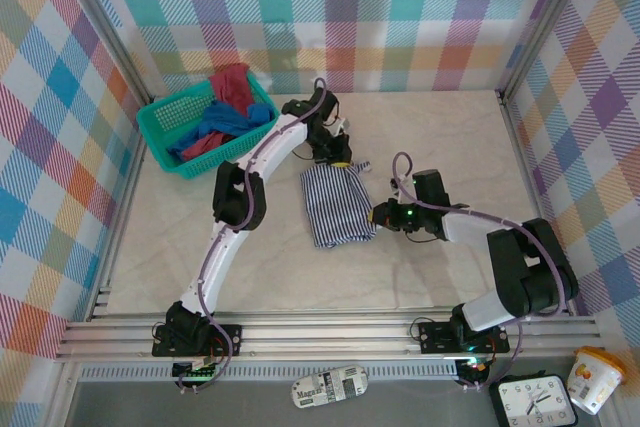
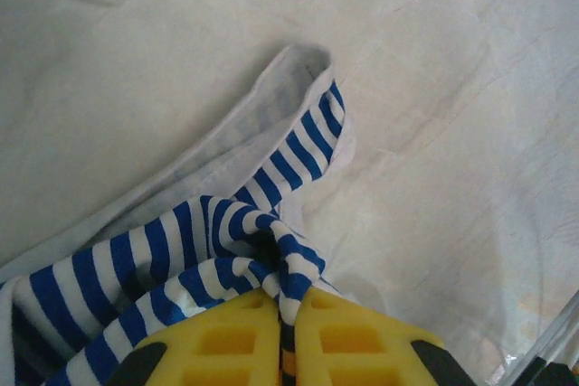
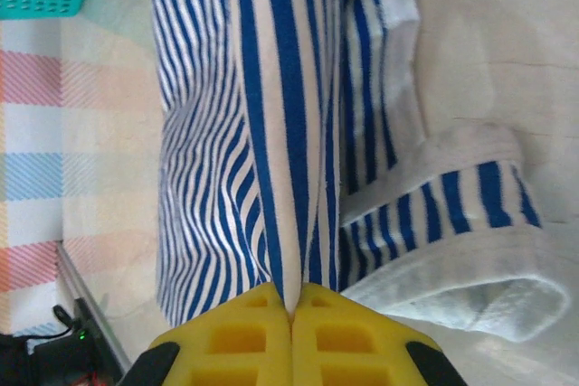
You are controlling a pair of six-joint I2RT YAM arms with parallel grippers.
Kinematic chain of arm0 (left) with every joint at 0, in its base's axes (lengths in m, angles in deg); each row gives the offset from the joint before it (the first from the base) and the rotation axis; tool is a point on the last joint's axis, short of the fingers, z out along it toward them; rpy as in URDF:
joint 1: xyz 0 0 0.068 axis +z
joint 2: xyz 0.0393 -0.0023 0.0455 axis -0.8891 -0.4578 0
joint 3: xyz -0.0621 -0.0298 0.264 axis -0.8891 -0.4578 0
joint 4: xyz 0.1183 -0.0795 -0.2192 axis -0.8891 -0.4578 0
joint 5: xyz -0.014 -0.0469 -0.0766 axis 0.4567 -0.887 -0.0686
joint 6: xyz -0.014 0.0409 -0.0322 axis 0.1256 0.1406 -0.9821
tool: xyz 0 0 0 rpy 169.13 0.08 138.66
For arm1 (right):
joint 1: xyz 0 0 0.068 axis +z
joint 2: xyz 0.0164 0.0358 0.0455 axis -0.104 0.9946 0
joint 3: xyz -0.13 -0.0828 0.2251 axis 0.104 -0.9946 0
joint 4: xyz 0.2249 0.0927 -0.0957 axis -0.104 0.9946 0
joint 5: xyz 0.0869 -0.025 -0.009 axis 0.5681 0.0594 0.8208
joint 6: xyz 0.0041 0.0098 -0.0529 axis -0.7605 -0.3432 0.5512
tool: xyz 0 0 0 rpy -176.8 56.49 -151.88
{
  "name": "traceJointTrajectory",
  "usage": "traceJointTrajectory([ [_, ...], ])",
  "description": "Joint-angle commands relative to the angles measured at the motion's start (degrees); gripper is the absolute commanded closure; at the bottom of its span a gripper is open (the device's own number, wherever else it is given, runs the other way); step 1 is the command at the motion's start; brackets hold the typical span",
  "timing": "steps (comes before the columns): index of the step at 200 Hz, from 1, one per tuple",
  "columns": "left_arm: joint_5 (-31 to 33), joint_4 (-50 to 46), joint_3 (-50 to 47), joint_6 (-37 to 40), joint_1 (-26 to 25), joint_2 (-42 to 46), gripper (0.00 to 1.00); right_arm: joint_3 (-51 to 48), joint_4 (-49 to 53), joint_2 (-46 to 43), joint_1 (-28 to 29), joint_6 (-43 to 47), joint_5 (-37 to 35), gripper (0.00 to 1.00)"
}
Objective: Fold and stack the tank tops
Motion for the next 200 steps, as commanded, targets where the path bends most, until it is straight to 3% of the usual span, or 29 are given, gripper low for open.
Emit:
traceJointTrajectory([
  [1, -1.33, 5.22, 1.42, -0.85, -0.86, -0.13, 0.86, 0.99, 1.86, 0.81, -1.3, 2.48, -3.32, 1.0],
  [21, -1.11, 6.93, 1.45, -0.41, -1.31, 0.04, 0.8, 1.51, 2.5, 1.3, -2.05, 2.88, -5.27, 1.0],
  [38, -0.62, 8.84, 1.45, -0.58, -1.48, 0.29, 0.64, 1.65, 3.0, 1.39, -2.56, 2.55, -6.6, 0.99],
  [78, 2.84, 10.49, 1.17, 1.73, -1.9, 3.74, 0.49, 2.62, 4.98, 1.48, -4.94, 2.95, -12.07, 0.97],
  [123, 9.37, 1.68, -1.04, 7.91, -1.95, 9.09, 0.45, 4.95, 7.89, -0.11, -7.27, 5.22, -16.02, 0.95],
  [157, 13.11, 1.59, -11.79, 10.66, -1.95, 13.56, 0.44, 7.83, 9.15, 0.93, -8.97, 8.46, -17.93, 0.91],
  [200, 17.44, 0.65, -15.51, 13.34, -1.95, 13.07, 0.44, 14.88, 13.42, 3.62, -9.97, 11.09, -18.22, 0.87],
])
